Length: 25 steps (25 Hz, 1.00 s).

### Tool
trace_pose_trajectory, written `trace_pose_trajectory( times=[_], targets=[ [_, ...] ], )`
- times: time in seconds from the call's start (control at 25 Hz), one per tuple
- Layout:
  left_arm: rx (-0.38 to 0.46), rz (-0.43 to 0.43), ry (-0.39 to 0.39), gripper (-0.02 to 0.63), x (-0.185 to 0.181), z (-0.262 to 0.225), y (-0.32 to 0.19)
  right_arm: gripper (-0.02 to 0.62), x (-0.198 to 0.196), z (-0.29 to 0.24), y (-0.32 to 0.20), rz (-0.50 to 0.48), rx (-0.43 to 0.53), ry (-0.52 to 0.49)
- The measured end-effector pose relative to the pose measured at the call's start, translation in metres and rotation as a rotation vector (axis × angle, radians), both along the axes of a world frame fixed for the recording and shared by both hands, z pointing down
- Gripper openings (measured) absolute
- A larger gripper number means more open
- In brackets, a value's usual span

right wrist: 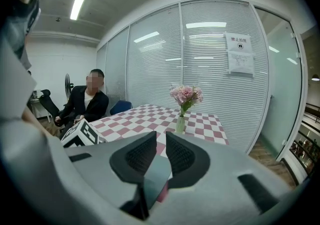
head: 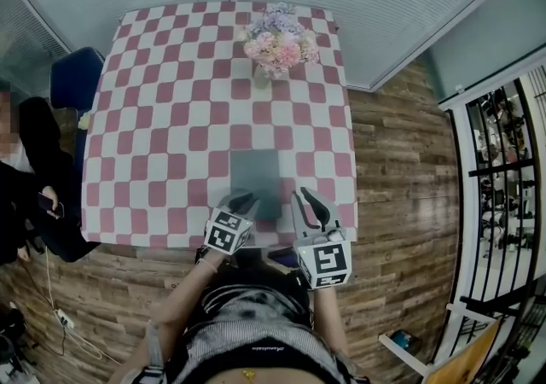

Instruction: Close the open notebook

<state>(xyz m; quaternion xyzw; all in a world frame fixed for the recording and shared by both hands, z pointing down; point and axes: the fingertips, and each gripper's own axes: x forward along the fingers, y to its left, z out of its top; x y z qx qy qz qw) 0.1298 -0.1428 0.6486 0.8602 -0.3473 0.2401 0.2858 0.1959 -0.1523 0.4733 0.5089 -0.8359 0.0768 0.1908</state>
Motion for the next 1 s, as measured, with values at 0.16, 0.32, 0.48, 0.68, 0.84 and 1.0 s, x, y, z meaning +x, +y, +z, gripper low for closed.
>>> trace_pose_trajectory(
  times=[0.16, 0.32, 0.48, 0.68, 0.84, 1.0],
  targets=[
    [0.043, -0.055, 0.047, 0.052, -0.014, -0.024, -0.007, 0.061, -0.009, 0.003, -0.001, -0.021, -0.008, 0.009],
    [0.084, -0.057, 0.059, 0.043, -0.023, -0.046, -0.007, 0.061, -0.017, 0.006, -0.002, -0.036, -0.017, 0.007],
    [0.096, -0.066, 0.095, 0.035, -0.03, -0.066, -0.005, 0.06, -0.027, 0.008, -0.001, -0.058, -0.026, 0.005],
    [0.107, -0.113, 0.071, 0.035, -0.049, -0.08, -0.006, 0.06, -0.036, 0.013, 0.002, -0.08, -0.046, -0.007],
    [0.135, -0.119, 0.084, 0.032, -0.059, -0.096, -0.004, 0.051, -0.049, 0.015, 0.006, -0.121, -0.059, -0.013],
    [0.186, -0.109, 0.106, 0.032, -0.063, -0.119, -0.001, 0.037, -0.064, 0.013, 0.009, -0.162, -0.057, -0.035]
  ],
)
